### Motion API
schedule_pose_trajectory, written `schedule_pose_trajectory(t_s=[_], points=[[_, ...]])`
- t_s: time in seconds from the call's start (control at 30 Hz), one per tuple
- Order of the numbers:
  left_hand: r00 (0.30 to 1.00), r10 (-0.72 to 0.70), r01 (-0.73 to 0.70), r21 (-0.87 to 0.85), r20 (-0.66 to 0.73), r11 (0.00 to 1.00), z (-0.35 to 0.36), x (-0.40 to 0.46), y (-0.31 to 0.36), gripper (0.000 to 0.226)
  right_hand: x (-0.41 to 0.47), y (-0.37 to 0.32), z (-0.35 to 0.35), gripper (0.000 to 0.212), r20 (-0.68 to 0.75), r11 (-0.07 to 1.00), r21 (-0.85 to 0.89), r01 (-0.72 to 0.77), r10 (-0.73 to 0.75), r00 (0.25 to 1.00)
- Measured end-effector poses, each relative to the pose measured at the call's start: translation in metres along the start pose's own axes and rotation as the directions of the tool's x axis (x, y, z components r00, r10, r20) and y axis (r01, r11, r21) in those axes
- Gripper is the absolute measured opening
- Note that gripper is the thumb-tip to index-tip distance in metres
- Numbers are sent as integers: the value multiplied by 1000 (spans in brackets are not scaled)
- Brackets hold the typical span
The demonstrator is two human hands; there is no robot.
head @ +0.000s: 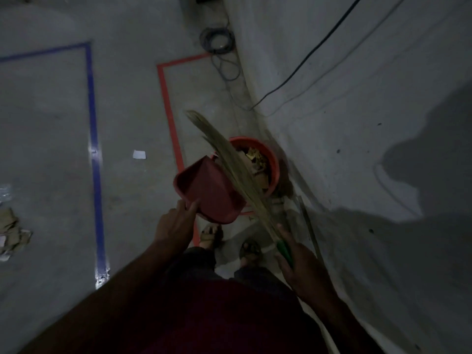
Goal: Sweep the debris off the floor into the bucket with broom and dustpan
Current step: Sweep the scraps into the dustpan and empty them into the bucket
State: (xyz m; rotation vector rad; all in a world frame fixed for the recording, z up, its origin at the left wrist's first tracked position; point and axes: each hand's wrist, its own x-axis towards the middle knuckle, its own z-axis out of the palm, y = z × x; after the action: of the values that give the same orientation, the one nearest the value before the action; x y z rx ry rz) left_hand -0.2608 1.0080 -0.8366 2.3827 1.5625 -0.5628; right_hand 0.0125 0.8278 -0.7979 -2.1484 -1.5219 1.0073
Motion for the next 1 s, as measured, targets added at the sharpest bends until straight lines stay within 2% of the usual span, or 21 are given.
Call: schedule_pose_trajectory(t_s=[0.17, 0.3, 0.4, 0.63, 0.8, 1.0], points=[[991, -118, 109, -120, -67, 987, -10, -42, -7, 62, -1, -23, -6, 73, 20, 979, -111, 171, -170, 985], [950, -274, 230, -258, -151, 938, -21, -76, -23, 41, 8, -48, -11, 67, 57, 932, -161, 324, -319, 946], [903, -379, 310, -305, -202, 901, -22, -104, -43, 34, 18, -78, -8, 64, 86, 878, -182, 442, -434, 897], [754, -573, 472, -344, -320, 812, -9, -186, -119, 32, 26, -163, 48, 64, 208, 731, -255, 633, -598, 774], [637, -713, 571, -443, -292, 691, 23, -253, -186, 34, 12, -240, 107, 66, 307, 580, -377, 723, -658, 688], [492, -841, 663, -531, -222, 528, 60, -328, -260, 26, -13, -327, 188, 74, 420, 480, -359, 800, -683, 598]])
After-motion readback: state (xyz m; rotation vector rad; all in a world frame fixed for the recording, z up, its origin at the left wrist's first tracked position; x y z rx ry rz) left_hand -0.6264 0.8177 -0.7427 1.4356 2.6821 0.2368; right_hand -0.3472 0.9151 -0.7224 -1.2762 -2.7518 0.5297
